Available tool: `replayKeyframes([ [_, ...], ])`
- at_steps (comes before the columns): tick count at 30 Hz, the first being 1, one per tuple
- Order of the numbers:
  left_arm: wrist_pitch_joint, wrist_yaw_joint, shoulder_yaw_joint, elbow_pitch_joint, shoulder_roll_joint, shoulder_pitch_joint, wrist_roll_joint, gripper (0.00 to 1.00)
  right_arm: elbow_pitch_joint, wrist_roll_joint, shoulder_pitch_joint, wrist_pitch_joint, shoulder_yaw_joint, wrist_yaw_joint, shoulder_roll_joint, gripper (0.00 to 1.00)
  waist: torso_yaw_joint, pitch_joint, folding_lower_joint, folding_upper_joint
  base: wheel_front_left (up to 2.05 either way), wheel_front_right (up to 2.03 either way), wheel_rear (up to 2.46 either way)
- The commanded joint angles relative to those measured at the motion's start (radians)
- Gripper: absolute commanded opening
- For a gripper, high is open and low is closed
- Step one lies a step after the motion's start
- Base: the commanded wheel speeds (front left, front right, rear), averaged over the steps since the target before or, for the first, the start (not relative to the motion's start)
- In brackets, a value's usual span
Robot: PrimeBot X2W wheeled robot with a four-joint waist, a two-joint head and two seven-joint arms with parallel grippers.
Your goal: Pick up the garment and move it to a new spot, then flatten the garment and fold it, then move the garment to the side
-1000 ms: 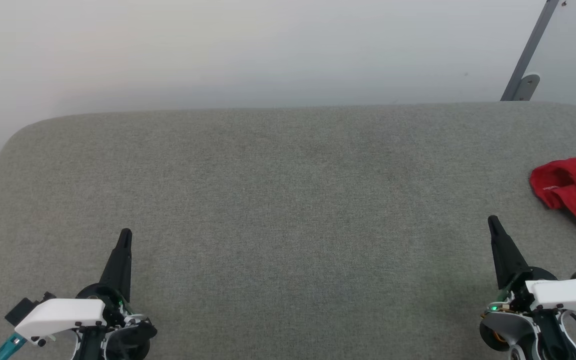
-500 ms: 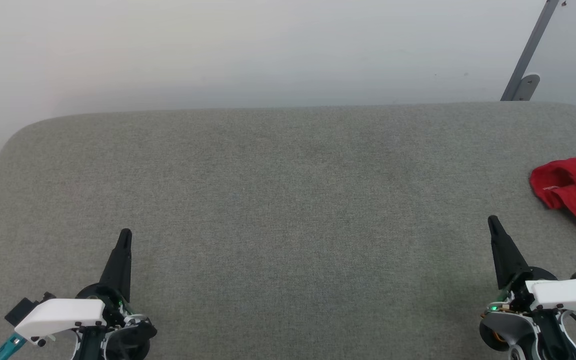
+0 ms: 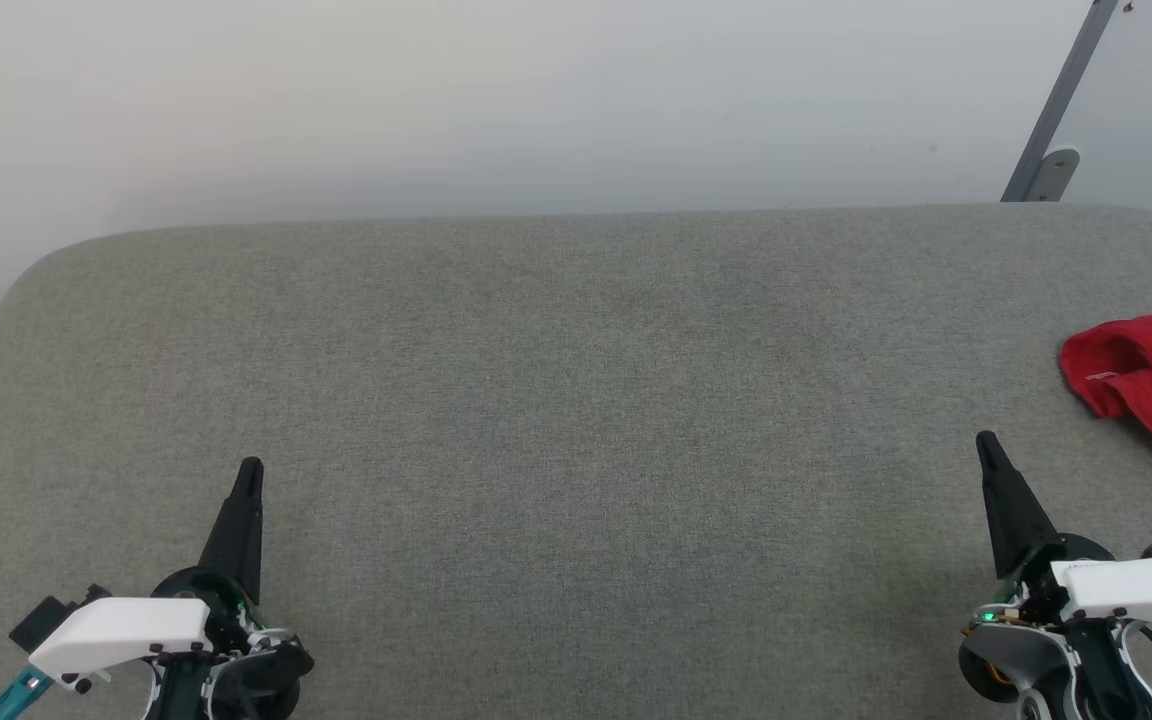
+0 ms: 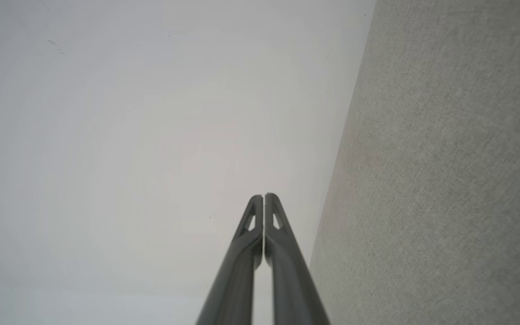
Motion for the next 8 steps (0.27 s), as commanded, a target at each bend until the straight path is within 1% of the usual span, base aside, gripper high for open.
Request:
replayKeyframes([
  [1, 0.006, -0.006, 0.002, 0.000, -0.001, -0.014, 0.004, 0.00, 0.003, -0.004, -0.004, 0.005, -0.003, 0.000, 0.004, 0.00, 0.000, 0.000, 0.0000, 0.0000, 0.00, 0.00, 0.00],
  [8, 0.006, -0.006, 0.003, 0.000, -0.002, -0.014, 0.004, 0.00, 0.003, -0.005, -0.004, 0.004, -0.004, 0.000, 0.005, 0.00, 0.000, 0.000, 0.0000, 0.0000, 0.00, 0.00, 0.00],
])
